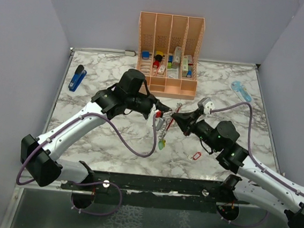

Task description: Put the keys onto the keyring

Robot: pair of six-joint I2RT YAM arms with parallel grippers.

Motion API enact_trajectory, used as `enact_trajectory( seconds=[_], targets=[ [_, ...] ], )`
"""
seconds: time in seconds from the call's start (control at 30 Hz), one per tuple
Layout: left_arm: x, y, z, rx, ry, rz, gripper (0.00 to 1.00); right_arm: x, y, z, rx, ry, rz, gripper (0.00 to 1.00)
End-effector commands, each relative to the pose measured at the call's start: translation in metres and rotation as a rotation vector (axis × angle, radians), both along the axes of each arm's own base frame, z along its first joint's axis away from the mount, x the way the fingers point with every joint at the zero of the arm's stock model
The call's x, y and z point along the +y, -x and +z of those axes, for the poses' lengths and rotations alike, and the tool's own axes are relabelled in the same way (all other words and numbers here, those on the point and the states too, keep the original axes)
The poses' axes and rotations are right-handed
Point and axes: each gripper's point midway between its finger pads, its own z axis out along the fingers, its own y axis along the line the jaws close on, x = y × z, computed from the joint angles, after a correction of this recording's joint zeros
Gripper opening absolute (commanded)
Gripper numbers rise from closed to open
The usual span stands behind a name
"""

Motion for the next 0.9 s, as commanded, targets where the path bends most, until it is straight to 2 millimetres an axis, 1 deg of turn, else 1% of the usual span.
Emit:
enact_trajectory(
  seconds=[0.0, 0.07, 0.23, 0.3, 0.4, 0.47, 0.6, 0.7, 0.87],
  targets=[
    [-0.001, 0.001, 0.017, -0.021, 0.040, -0.004, 0.00, 0.006, 0.001, 0.003, 0.038, -0.012, 0.021, 0.01],
    [0.002, 0.002, 0.005, -0.006, 0.013, 0.001, 0.00, 0.006, 0.001, -0.003, 0.054, -0.008, 0.017, 0.02],
    [0.008, 0.004, -0.031, 0.047, -0.030, 0.009, 0.00, 0.001, -0.003, -0.020, 0.126, 0.027, -0.027, 0.07],
    [0.010, 0.003, -0.046, 0.054, -0.049, 0.011, 0.00, -0.003, -0.007, -0.033, 0.171, 0.055, -0.065, 0.07],
    [0.011, 0.001, -0.075, 0.070, -0.075, 0.017, 0.00, -0.012, -0.013, -0.059, 0.281, 0.122, -0.145, 0.03],
    [0.010, -0.001, -0.091, 0.085, -0.079, 0.029, 0.00, -0.011, -0.009, -0.071, 0.330, 0.146, -0.139, 0.02],
    [0.005, -0.004, -0.113, 0.094, -0.058, 0.030, 0.00, -0.006, -0.001, -0.099, 0.414, 0.181, -0.104, 0.01],
    [0.006, -0.008, -0.132, 0.094, -0.074, 0.043, 0.00, -0.005, 0.000, -0.119, 0.477, 0.218, -0.116, 0.03],
    [0.020, -0.020, -0.161, 0.087, -0.115, 0.070, 0.00, -0.002, -0.006, -0.135, 0.503, 0.264, -0.130, 0.06]
  ],
)
